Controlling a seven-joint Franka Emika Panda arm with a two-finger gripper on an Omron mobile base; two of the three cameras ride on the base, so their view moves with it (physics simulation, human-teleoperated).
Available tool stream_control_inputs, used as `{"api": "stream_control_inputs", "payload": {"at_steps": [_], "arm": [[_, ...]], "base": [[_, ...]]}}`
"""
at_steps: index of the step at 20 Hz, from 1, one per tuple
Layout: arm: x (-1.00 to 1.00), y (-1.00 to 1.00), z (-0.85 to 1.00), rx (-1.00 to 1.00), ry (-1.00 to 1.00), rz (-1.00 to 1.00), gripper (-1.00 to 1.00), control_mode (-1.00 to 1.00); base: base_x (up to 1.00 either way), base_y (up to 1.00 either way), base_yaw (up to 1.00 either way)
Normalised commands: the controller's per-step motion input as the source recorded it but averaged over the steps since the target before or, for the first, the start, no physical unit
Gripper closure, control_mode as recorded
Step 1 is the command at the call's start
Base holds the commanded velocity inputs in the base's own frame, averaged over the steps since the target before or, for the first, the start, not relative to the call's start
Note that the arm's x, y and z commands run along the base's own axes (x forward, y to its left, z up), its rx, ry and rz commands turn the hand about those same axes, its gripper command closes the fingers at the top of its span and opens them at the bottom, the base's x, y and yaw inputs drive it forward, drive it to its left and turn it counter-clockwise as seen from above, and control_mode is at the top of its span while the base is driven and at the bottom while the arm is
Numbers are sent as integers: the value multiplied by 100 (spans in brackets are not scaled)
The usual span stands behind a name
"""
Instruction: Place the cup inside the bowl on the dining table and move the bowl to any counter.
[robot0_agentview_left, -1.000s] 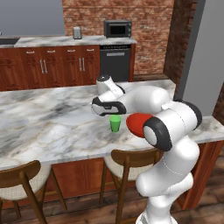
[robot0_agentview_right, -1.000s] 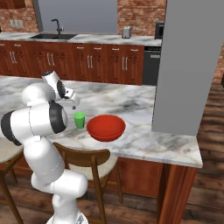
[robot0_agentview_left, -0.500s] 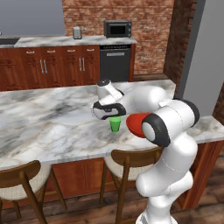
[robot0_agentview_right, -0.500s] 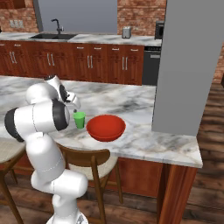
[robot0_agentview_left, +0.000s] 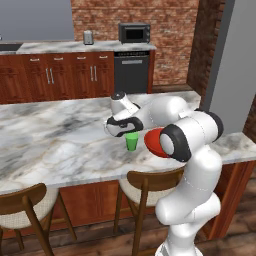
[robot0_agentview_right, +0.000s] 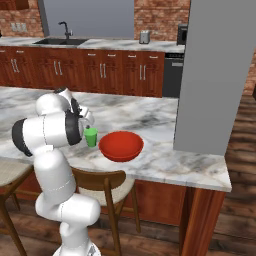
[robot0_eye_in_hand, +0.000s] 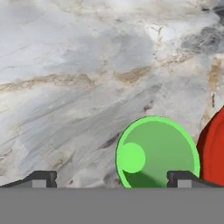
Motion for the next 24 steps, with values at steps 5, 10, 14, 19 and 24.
{"api": "stream_control_inputs", "payload": {"at_steps": [5, 10, 14, 19, 24], "arm": [[11, 0, -17, 0, 0, 0, -100, -100], [8, 0, -22, 0, 0, 0, -100, -100], [18, 0, -14, 0, 0, 0, -100, -100], [17, 0, -9, 0, 0, 0, -100, -100], [9, 0, -5, 0, 0, 0, -100, -100]], "base": [[0, 0, 0], [0, 0, 0], [0, 0, 0], [0, 0, 0], [0, 0, 0]]}}
